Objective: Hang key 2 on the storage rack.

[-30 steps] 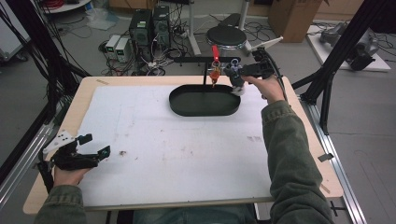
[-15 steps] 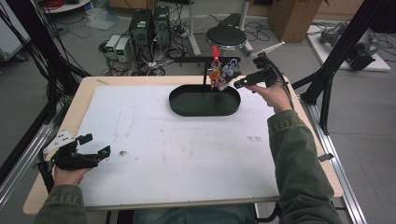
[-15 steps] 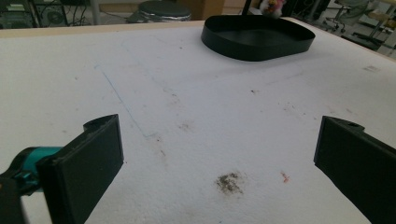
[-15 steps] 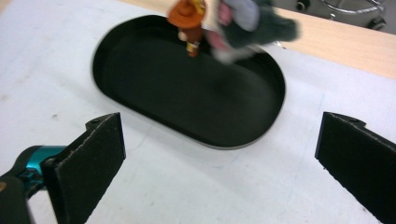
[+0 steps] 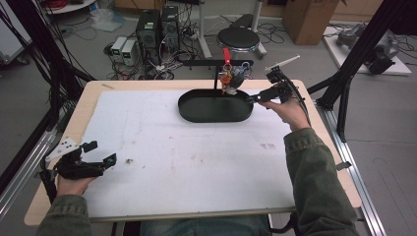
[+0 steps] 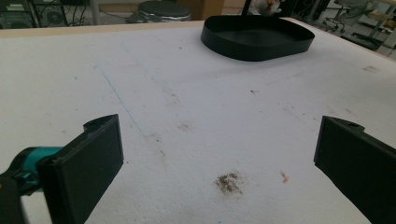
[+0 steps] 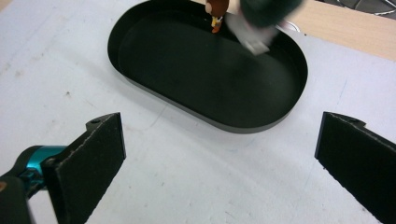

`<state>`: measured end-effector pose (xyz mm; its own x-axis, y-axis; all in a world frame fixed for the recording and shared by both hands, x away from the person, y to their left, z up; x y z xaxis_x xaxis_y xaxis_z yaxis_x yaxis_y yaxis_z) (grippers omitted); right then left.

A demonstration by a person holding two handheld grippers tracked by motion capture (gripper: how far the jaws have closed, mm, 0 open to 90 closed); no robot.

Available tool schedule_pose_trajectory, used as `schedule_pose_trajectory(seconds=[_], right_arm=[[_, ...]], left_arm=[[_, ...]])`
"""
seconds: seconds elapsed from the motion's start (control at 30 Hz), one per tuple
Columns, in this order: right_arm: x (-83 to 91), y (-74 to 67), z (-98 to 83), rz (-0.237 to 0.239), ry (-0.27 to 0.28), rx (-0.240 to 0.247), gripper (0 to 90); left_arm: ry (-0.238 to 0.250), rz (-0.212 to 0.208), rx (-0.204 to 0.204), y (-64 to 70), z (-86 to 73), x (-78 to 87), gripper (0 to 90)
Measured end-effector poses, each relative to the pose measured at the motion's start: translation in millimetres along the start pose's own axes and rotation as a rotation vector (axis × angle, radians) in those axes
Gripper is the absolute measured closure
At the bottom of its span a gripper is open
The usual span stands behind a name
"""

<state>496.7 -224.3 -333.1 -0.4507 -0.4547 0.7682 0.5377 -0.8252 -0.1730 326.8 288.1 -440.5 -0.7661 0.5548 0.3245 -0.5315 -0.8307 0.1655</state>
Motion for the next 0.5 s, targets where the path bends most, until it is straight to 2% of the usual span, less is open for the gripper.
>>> schedule_pose_trajectory(seconds=[0.07, 0.2, 0.5], right_arm=[[-1.9, -0.7, -5.5, -0.003, -0.029, 0.019, 0.7], [-1.4, -4.9, -13.5, 0.005, 0.005, 0.036, 0.7], [2.0, -5.7, -32.5, 0.002, 0.06, 0.031, 0.7]], left_arm=[[0.002, 0.002, 0.001, -0.2, 0.1, 0.0, 1.8], [0.003, 0.0, 0.001, -0.1, 0.3, -0.1, 1.8], [0.005, -0.002, 0.005, 0.2, 0.4, -0.3, 1.8]])
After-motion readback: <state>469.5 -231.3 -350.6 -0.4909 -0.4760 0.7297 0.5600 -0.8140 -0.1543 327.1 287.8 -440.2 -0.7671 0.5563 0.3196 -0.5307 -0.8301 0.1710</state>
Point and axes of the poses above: each handheld gripper's, and its own axes: x roughly backward along the jaws, z roughly out of its top, y roughly to its right, the point moved 6 cm from there along -x, roughly forward along the jaws
